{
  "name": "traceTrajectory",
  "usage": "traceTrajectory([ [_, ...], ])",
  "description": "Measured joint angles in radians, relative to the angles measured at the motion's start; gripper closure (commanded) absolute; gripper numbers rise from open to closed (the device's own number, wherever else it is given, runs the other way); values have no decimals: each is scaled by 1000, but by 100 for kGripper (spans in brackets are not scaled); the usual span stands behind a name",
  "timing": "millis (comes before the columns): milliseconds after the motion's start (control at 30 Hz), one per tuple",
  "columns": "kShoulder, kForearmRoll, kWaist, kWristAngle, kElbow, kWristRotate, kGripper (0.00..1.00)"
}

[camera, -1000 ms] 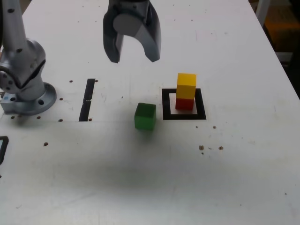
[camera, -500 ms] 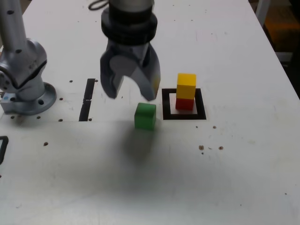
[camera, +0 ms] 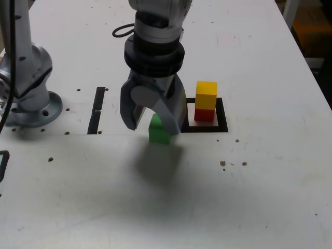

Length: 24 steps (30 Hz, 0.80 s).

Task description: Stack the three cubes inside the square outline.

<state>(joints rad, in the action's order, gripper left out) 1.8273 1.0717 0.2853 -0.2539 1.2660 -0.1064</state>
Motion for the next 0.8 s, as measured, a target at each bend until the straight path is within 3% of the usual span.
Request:
traceTrajectory([
  [500, 64, -30, -5, -28, -9, 40, 30],
  [800, 88, -35, -67, -36, -19, 103, 30],
])
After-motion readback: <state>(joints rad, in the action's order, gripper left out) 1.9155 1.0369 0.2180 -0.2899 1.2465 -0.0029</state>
